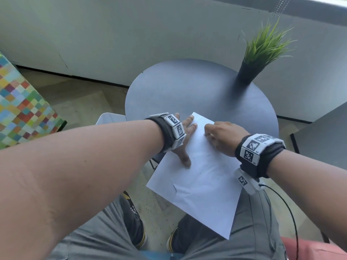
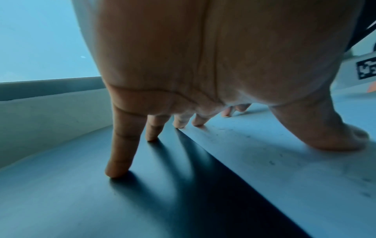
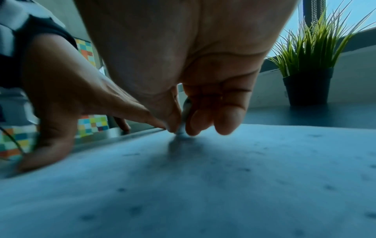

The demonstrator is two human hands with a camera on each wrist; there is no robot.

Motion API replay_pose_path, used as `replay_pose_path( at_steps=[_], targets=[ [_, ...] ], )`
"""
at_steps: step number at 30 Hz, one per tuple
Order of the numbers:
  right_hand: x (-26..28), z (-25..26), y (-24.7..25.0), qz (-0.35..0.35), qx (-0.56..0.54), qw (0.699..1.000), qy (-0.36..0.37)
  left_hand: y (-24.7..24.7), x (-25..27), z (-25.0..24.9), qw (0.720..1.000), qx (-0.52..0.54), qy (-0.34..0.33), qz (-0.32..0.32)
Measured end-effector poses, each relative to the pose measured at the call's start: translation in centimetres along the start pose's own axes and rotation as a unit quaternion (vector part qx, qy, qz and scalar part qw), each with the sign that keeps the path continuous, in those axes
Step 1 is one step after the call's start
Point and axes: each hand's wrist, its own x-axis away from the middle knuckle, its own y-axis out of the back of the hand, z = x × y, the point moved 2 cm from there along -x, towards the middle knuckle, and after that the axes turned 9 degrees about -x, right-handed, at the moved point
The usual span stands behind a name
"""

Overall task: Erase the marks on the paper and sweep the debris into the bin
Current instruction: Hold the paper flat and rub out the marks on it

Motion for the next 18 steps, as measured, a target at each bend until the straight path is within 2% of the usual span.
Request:
replay_pose_path(
  at_steps=[4,5,6,9,11,14,15,18],
  targets=[
    [2.5,3.2,-1.7,0.063,0.016,0.991,0.118,-0.2,-0.3,0.3,1.000,0.001,-0.007,0.014],
    [2.9,3.2,-1.8,0.080,0.031,0.988,0.128,0.0,-0.2,0.3,1.000,-0.002,-0.010,0.019],
    [2.9,2.7,-1.5,0.078,0.041,0.989,0.116,0.1,-0.1,0.2,1.000,0.000,-0.013,0.024],
    [1.6,-0.4,0.2,0.000,0.038,0.999,0.022,0.6,0.1,0.1,0.999,0.008,-0.018,0.031],
    [1.5,0.4,-0.4,0.003,0.035,0.999,0.031,0.7,0.3,0.0,0.999,-0.002,-0.015,0.034],
    [3.0,3.9,-2.3,0.077,0.017,0.991,0.106,0.9,0.6,-0.1,0.999,-0.013,-0.017,0.037],
    [2.9,3.5,-2.0,0.076,0.017,0.992,0.103,1.0,0.6,-0.1,0.999,-0.010,-0.020,0.038],
    [1.4,-0.1,0.0,0.009,0.023,1.000,0.007,1.1,0.7,-0.1,0.999,-0.003,-0.021,0.036]
  ],
)
